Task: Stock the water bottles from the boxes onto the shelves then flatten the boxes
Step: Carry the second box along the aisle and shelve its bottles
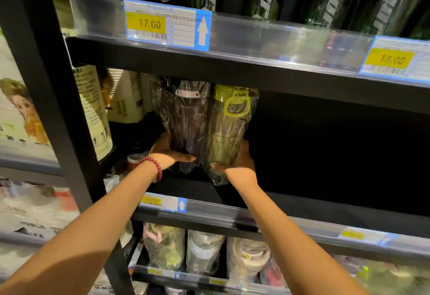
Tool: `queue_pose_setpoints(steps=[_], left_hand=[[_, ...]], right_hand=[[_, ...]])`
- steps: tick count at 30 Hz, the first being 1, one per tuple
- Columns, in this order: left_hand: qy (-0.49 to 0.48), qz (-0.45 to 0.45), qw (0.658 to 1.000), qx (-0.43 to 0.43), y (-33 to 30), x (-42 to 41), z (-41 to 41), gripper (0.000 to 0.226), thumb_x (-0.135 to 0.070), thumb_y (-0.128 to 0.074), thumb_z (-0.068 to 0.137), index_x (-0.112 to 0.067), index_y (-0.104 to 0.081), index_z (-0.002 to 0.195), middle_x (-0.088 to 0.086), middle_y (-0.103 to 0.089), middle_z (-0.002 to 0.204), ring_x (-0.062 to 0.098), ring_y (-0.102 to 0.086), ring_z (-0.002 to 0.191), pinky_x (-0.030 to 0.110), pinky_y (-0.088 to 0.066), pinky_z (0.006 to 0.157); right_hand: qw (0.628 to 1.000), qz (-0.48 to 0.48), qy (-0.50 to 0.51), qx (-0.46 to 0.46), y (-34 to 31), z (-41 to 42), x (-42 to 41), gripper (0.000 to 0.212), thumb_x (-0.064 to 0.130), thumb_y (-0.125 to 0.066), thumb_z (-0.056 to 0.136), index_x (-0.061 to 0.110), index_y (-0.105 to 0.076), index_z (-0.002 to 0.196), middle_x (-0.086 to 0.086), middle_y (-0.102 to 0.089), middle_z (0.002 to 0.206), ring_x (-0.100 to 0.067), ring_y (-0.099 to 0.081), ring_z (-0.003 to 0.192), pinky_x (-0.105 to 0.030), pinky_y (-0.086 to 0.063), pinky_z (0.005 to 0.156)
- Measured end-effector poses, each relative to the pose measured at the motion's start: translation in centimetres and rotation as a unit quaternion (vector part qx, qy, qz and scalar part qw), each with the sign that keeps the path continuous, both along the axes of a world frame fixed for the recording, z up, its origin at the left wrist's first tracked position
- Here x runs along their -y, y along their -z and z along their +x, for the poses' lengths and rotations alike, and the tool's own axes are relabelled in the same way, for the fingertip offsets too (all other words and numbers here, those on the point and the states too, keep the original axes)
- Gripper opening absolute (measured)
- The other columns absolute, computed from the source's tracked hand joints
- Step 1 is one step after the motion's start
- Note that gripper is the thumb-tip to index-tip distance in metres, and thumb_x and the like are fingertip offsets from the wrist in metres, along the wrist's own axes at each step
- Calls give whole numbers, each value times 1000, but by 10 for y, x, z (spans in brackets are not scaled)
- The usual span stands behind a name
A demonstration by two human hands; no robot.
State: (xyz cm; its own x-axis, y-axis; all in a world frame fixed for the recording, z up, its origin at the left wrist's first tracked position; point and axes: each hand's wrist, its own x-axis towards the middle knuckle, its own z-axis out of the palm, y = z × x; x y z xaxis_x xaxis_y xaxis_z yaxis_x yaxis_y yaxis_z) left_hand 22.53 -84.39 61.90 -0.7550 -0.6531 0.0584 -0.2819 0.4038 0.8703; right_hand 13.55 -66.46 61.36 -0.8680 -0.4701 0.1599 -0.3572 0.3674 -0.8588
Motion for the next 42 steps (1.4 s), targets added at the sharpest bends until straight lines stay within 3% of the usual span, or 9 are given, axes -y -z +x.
queue_pose_setpoints(steps=[3, 11, 17, 21, 25, 32, 37, 39, 42], left_hand=[[-5, 9, 1000, -11, 3, -3, -6, 95, -14, -87, 60, -10, -35, 140, 6, -44, 142, 23, -40, 131, 33, -30, 108], [-1, 19, 1000, -20, 8, -2, -6, 95, -17, -86, 63, -10, -33, 141, 10, -41, 144, 26, -38, 134, 35, -28, 110], [-49, 24, 998, -15, -4, -15, 0, 103, -26, -89, 57, -9, -35, 142, 10, -42, 145, 27, -40, 133, 37, -32, 111], [-97, 23, 990, -101, -5, -40, 20, 91, -18, -88, 60, -7, -42, 137, 13, -51, 135, 28, -49, 124, 37, -41, 103], [-111, 45, 982, -147, -6, -81, 61, 95, -20, -83, 67, -13, -28, 144, 9, -36, 147, 26, -37, 133, 42, -37, 107], [-214, 105, 940, -246, 14, -156, 162, 60, 1, -75, 73, -9, -49, 126, 11, -54, 126, 21, -54, 118, 27, -45, 91], [-338, 136, 913, -183, 66, -194, 270, 53, 7, -71, 75, -2, -49, 123, 23, -55, 110, 35, -55, 108, 37, -52, 87], [-388, 145, 901, -129, 90, -209, 316, 54, 4, -73, 75, -3, -49, 123, 13, -55, 105, 23, -55, 98, 26, -50, 74], [-453, 190, 867, -83, 126, -231, 379, 68, -7, -82, 65, -4, -50, 124, 10, -55, 107, 21, -54, 94, 31, -50, 80]], right_hand=[[1000, -19, -2, 2, 3, -1, 4, 88, 19, -82, 70, 17, -30, 141, -6, -50, 135, -26, -50, 123, -27, -41, 94], [998, -63, -14, 18, 9, -2, 6, 91, 14, -83, 69, 17, -29, 142, -8, -48, 137, -27, -48, 126, -40, -43, 103], [999, -37, -32, 17, -1, 0, -6, 88, 19, -84, 68, 17, -33, 141, -8, -48, 138, -26, -47, 127, -40, -42, 104], [998, -57, -36, 18, -11, 13, -35, 81, 22, -81, 73, 14, -37, 140, -8, -49, 136, -24, -49, 125, -33, -45, 99], [994, -83, -72, -3, -16, 43, -65, 66, 26, -77, 78, 14, -44, 134, -3, -51, 133, -17, -51, 119, -32, -45, 98], [961, -121, -248, 3, -3, 116, -89, 50, 21, -75, 80, 19, -50, 123, 6, -54, 122, -9, -54, 110, -26, -45, 90], [917, -27, -395, 59, 52, 189, -75, 46, 13, -75, 80, 18, -50, 118, 4, -53, 116, -12, -53, 103, -17, -41, 81], [891, 26, -441, 103, 81, 225, -72, 51, 12, -73, 81, 13, -48, 125, -1, -52, 120, -18, -53, 108, -25, -46, 88], [855, 100, -494, 127, 121, 275, -70, 52, 15, -69, 85, 9, -44, 130, -1, -50, 123, -18, -50, 113, -32, -44, 90]])
